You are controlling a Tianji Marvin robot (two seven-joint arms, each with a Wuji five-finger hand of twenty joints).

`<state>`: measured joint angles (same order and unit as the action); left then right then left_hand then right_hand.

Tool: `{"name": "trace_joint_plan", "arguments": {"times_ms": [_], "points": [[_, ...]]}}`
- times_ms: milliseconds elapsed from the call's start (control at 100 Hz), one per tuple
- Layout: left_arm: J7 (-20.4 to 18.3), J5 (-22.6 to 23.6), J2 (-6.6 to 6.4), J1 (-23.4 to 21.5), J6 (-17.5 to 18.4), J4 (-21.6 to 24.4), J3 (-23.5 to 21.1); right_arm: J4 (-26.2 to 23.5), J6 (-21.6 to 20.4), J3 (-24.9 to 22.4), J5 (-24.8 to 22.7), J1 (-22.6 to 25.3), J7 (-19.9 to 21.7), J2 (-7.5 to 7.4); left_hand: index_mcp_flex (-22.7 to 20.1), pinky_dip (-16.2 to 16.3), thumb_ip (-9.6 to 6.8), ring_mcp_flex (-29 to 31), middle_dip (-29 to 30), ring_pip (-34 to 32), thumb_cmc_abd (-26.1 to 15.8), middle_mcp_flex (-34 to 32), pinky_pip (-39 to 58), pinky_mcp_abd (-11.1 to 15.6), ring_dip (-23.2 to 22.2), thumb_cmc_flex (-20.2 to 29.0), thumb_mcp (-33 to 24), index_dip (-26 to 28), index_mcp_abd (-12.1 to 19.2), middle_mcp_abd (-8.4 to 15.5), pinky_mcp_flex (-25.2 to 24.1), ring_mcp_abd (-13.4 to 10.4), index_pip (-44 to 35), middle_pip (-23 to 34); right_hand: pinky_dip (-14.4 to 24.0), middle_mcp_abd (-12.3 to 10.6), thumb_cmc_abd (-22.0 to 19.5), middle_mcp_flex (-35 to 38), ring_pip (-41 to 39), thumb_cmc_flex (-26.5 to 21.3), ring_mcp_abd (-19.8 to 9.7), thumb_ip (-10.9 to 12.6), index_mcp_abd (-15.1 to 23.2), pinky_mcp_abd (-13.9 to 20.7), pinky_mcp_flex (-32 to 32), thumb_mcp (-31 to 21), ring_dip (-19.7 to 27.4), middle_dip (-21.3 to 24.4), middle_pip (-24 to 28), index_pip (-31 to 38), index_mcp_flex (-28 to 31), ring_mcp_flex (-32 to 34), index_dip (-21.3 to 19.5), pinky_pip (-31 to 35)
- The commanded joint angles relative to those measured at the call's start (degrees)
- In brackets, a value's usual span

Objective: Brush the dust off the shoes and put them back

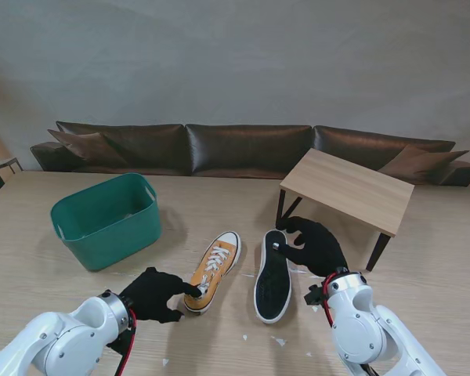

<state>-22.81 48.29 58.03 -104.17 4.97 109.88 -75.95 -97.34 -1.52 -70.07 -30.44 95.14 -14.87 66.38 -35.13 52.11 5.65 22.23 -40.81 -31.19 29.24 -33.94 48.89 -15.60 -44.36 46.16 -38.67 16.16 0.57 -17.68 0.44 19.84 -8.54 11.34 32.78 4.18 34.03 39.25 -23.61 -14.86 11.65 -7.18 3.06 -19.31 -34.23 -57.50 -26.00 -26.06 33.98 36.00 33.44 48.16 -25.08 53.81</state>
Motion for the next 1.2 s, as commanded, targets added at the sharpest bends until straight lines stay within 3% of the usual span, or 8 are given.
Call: {"name": "trace_joint_plan", "arguments": {"times_ms": [0,360,420,500,620,810,930,1190], "points": [[-0.9,0.2,0.13,0.3,-0.8,-0.8,0.8,-0.5,0.1,0.1,0.1,0.5,0.7,0.22,-0.5,0.2,-0.20,-1.3,-1.8,-2.5,2.0,0.4,3.9,2.1,-1.6,0.6,-1.7,0.1,0.3,0.0,-1.2,0.4,-0.7,1.0,0.8,0.5,-0.6,-1.7,-0.2,0.8,0.3,1.0,0.1,-0.9,16.3,0.3,-0.2,0.6,-0.4,-1.0,0.0,-1.2,-0.2,-1.3],[1.2,5.5,0.13,3.0,-4.5,-4.6,6.4,-0.5,0.3,0.0,0.9,0.5,0.9,0.29,-6.7,0.7,-0.04,1.4,-7.2,-10.4,1.5,-1.7,14.5,2.3,-5.6,-0.5,-2.9,6.8,-1.4,-0.5,0.6,1.4,-7.1,5.8,0.9,0.8,-0.8,-1.7,-0.2,0.8,0.3,1.0,-0.1,-0.9,16.5,0.2,-0.2,0.6,-0.4,-1.0,0.2,-1.3,-0.3,-1.4],[2.3,6.9,0.20,3.3,-5.1,-5.2,7.3,-0.5,0.4,0.0,1.0,0.5,0.9,0.33,-8.1,1.4,0.15,2.7,-9.3,-13.2,1.3,-2.5,17.9,2.4,-7.1,0.2,-3.4,9.7,-1.4,-0.4,1.8,1.3,-9.6,8.0,0.9,0.8,-0.8,-1.8,-0.2,0.7,0.3,1.0,-0.2,-0.9,16.5,0.2,-0.2,0.6,-0.4,-1.0,0.2,-1.3,-0.3,-1.5],[4.8,8.6,0.41,3.6,-6.0,-6.3,8.6,-0.5,0.5,0.0,1.1,0.5,0.8,0.35,-9.5,1.5,3.17,4.7,-12.5,-17.3,3.4,-3.8,22.2,2.5,-9.0,4.2,0.1,18.1,-1.0,-0.5,3.4,1.4,-14.9,11.5,1.0,0.8,-0.9,-1.7,-0.2,0.7,0.3,1.0,-0.4,-1.0,16.5,0.2,-0.2,0.6,-0.4,-0.9,0.2,-1.3,-0.3,-1.4],[6.9,11.4,0.51,4.1,-7.2,-7.6,10.3,-0.5,0.5,0.0,1.1,0.5,0.7,0.37,-9.9,1.7,2.64,7.7,-16.3,-22.5,4.9,-5.7,25.6,2.2,-10.9,7.6,5.1,23.0,-0.9,0.0,6.7,0.9,-25.6,16.5,1.0,0.8,-1.0,-1.8,-0.3,0.8,0.3,1.0,-0.6,-0.9,16.5,0.2,-0.2,0.6,-0.4,-1.0,0.1,-1.3,-0.3,-1.5],[12.6,11.6,1.01,5.3,-9.3,-10.9,13.1,-0.4,0.6,0.1,1.3,0.4,0.6,0.43,-8.7,3.9,3.44,11.7,-19.2,-28.4,6.9,-8.6,28.3,1.6,-12.4,6.8,1.8,29.9,-2.9,0.9,11.3,0.4,-46.2,21.8,1.1,0.9,-1.2,-1.9,-0.3,0.8,0.3,1.0,-1.0,-0.9,16.6,0.2,-0.2,0.6,-0.3,-0.9,0.0,-1.3,-0.3,-1.5],[16.1,11.7,1.33,6.2,-10.4,-13.0,14.9,-0.3,0.7,0.0,1.3,0.3,0.5,0.45,-8.7,4.7,4.21,15.7,-30.3,-32.4,9.7,-12.5,30.5,0.9,-12.9,5.7,-1.4,33.4,-6.2,2.1,15.5,-0.4,-59.2,24.4,1.1,0.9,-1.3,-1.9,-0.3,0.8,0.4,1.1,-1.6,-0.8,16.5,0.2,-0.2,0.7,-0.3,-0.9,-0.3,-1.3,-0.3,-1.5],[21.4,16.6,1.21,7.2,-9.3,-15.7,16.4,-0.3,1.0,-0.2,1.0,0.3,0.3,0.48,-16.5,-1.8,6.29,29.2,-34.8,-41.1,15.6,-24.9,40.0,2.3,-11.4,0.0,-12.1,42.3,-10.6,8.0,28.8,-5.2,-71.7,31.4,1.2,1.1,-1.6,-1.8,-0.4,0.9,0.4,1.1,-2.6,-0.9,16.6,0.2,-0.2,0.7,-0.1,-0.6,-0.7,-1.3,-0.3,-1.5]]}}
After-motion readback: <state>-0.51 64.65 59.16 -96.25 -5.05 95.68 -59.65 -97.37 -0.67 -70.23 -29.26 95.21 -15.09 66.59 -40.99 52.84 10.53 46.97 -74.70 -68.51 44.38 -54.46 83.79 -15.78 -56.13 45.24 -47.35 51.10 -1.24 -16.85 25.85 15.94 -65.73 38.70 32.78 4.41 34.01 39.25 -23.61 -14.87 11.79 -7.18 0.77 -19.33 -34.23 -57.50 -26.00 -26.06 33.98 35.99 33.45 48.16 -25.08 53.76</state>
